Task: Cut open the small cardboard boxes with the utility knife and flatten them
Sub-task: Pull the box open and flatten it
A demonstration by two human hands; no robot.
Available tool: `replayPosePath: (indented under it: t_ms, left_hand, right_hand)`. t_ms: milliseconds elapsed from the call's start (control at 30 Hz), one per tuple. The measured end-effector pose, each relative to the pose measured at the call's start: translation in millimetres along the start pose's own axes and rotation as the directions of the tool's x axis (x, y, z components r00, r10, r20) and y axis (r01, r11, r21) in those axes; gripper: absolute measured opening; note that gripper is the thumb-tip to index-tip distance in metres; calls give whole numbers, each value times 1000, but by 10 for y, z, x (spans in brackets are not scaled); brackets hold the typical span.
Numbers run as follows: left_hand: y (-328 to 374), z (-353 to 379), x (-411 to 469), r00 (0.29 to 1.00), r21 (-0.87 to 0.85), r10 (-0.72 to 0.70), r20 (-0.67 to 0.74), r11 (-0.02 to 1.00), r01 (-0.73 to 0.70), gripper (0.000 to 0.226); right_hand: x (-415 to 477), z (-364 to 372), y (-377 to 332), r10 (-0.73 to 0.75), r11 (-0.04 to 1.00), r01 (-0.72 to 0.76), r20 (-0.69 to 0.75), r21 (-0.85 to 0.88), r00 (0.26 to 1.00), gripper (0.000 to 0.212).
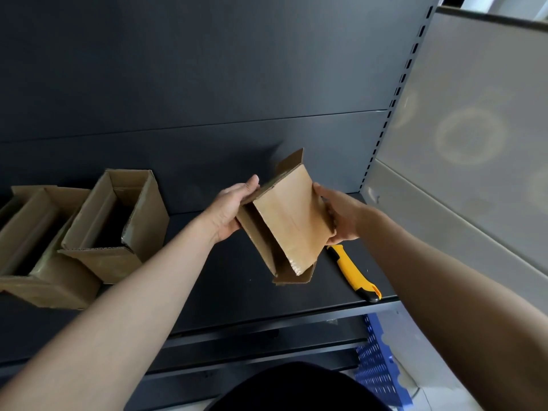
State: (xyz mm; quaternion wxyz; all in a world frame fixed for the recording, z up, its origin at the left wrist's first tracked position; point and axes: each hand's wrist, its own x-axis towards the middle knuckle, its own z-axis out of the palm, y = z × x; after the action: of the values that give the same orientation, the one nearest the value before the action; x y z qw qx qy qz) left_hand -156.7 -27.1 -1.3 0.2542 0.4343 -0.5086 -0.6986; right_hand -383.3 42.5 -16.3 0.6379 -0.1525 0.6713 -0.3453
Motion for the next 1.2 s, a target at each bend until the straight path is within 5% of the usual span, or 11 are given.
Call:
replayPosePath:
  t_ms: [100,300,467,600,767,867,967,1033,1100,1200]
  left_hand:
    - [-45,-81,23,997,-38,-20,-79,999,17,53]
    - [-126,-307,-4,967,118,-227,116,970,213,53]
    - [-234,-376,54,976,117,-158,-148,978,175,33]
    - [-278,-372,99,964,173,-123,-234,971,166,28]
    - [-327,-101,255,907,31,-53,-417,997,73,52]
    - [-381,213,330,886,96,-54,-461,989,111,71]
    - [-451,563,363,860,296,95,-501,953,67,45]
    - [-513,802,376,909,420,172,-379,907,4,27]
    - [-613,1019,384,979,600,200,-37,788,-138,14]
    - [-802,1287,374,907,776,37,420,504,-380,18]
  right_hand:
    - [-11,-41,10,-17,999,16,9,39,1000,53]
    - [-7,-60,-4,-112,993,115,-69,35,991,58]
    - [117,-106,97,-268,963,260,-330,-70,905,68]
    - [81,-239,160,-189,980,198,-285,2,940,34]
    - [42,-495,226,-228,958,272,-325,96,918,33]
    - [10,-697,294,-241,931,338,-466,137,851,34]
    - [-44,-937,407,-263,908,407,-628,95,733,28]
    - [-89,-1095,483,-253,891,446,-719,87,647,26]
    - [-143,-1228,539,-243,881,467,-783,68,573,27]
    - [-204,-1387,583,-258,874,486,-821,27,509,24]
